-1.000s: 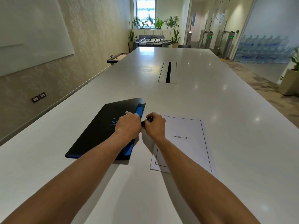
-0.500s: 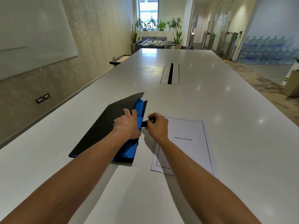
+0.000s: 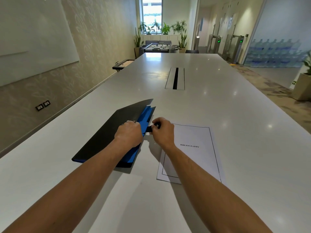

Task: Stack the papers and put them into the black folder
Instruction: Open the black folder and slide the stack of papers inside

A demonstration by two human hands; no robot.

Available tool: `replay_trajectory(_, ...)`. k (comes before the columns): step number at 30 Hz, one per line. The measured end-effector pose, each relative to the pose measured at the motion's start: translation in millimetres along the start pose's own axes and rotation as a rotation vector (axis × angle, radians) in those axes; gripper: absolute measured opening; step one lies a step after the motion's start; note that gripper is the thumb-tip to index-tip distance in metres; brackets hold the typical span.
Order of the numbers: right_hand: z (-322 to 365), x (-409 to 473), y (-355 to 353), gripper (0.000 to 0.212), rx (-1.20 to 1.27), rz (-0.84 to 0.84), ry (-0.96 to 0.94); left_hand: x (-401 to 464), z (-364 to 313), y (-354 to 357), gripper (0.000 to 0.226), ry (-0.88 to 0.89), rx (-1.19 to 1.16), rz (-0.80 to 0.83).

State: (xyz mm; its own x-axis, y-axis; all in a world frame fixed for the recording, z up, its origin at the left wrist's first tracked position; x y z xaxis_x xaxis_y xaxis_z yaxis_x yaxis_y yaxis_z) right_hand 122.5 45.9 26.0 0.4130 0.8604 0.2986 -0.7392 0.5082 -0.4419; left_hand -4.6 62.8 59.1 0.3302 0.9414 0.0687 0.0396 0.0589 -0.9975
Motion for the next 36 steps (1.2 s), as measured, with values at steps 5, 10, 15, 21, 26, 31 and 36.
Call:
replay_trajectory(5, -5, -1, -3, 0.017, 0.025, -0.01, 0.014, 0, 3, -1, 0.073, -0.041, -0.073, 0.056)
replay_trajectory(10, -8, -1, -5, 0.013, 0.169, -0.009, 0.095, 1, 4, -5, 0.086, -0.074, -0.125, 0.062)
replay_trajectory(15, -11, -7, -6, 0.013, 0.491, -0.026, 0.316, -1, 4, -12, 0.085, -0.087, -0.131, 0.0)
replay_trajectory(21, -1, -8, -10, 0.014, 0.611, 0.018, 0.295, -7, 6, -22, 0.068, -0.096, -0.057, -0.038)
replay_trajectory(26, 1, -7, -14, 0.016, 0.575, 0.041, 0.272, -7, 8, -20, 0.071, -0.072, -0.106, -0.03)
replay_trajectory(31, -10, -5, -19, 0.015, 0.396, 0.104, 0.305, -1, 16, -27, 0.082, -0.058, -0.222, -0.039)
replay_trajectory(36, -9, -9, -29, 0.047, 0.068, 0.221, 0.211, 2, 15, -25, 0.083, -0.071, -0.344, -0.006)
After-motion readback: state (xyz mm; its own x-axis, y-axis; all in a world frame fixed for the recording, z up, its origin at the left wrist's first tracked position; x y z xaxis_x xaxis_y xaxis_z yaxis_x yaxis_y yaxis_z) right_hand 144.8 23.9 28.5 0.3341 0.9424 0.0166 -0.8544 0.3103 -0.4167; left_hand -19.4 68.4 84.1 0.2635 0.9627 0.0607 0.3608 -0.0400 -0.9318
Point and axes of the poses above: each hand's wrist, its own x-axis towards the middle knuckle, its own y-axis out of the palm, z = x × y, the point moved 3 cm from there along x, towards the middle knuckle, and after that the axes turned 5 degrees about -x, right-handed, at the moved point
